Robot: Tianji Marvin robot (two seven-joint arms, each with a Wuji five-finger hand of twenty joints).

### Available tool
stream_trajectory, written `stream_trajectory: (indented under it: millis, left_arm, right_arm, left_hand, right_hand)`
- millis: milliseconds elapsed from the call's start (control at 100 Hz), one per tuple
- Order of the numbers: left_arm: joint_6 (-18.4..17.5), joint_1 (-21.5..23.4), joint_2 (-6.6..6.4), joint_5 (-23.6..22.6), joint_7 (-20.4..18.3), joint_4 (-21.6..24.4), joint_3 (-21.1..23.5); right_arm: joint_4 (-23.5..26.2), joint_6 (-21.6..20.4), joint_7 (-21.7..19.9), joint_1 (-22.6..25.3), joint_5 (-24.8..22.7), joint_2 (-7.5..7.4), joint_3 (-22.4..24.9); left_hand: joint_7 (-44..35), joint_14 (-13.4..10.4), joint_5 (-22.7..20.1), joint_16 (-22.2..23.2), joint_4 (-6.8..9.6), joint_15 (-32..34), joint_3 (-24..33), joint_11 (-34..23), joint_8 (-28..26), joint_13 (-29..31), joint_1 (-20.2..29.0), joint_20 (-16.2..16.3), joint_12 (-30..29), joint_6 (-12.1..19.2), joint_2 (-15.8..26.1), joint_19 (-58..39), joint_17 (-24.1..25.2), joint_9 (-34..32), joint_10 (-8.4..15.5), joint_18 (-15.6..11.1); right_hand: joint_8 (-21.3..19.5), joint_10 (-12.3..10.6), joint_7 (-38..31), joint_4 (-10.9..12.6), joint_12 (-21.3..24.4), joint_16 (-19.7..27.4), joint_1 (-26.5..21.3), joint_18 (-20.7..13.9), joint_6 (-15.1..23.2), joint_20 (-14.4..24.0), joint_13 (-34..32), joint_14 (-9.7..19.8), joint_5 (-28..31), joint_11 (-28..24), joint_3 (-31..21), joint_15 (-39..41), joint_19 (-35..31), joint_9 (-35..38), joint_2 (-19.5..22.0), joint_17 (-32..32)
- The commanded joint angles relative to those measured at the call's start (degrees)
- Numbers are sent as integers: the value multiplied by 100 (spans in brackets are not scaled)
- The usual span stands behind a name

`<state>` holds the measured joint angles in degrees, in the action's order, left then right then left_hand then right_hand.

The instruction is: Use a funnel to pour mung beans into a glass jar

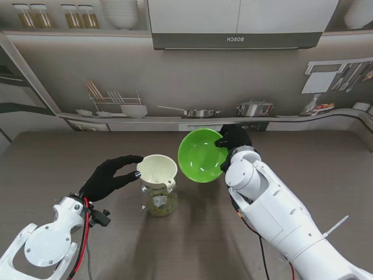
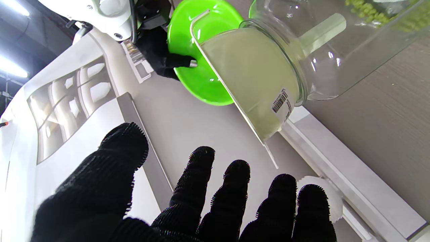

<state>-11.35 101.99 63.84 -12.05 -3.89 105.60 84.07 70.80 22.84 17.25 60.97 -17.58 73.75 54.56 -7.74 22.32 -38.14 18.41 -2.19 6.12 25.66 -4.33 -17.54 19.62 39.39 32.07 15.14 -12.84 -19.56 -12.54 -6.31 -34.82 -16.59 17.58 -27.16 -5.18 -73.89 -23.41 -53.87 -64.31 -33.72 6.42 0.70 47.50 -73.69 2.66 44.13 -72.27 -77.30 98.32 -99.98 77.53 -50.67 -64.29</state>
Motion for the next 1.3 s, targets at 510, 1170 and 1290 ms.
stream_trajectory:
  millis: [510,1170,1290]
  left_arm:
    - [19,36,14,0,-95,50,19]
    - [31,55,15,5,-93,63,30]
    - [33,60,15,5,-95,67,34]
  right_arm:
    - [-913,-188,-350,-138,100,31,-415]
    - [-1427,-150,-759,-422,23,-5,-758]
    - [-1497,-140,-831,-476,-158,-48,-871]
  left_hand:
    - [-28,-24,-158,39,112,-41,-118,13,-34,84,182,39,34,-12,314,164,41,-123,19,-83]
    - [-49,-8,-213,37,110,-46,-125,11,-48,83,178,37,35,-28,331,166,40,-133,12,-78]
    - [-55,-10,-225,37,110,-46,-130,15,-54,81,177,36,33,-25,330,167,43,-123,16,-88]
  right_hand:
    - [14,466,-128,318,-73,28,-548,-1,107,60,-179,521,103,20,-576,556,-601,535,601,-257]
    - [-21,533,15,425,-24,330,-361,296,275,-98,-171,151,-8,299,-375,508,-139,525,741,-162]
    - [120,496,127,445,24,480,-140,420,384,-159,-165,57,-65,533,-301,370,61,518,789,-123]
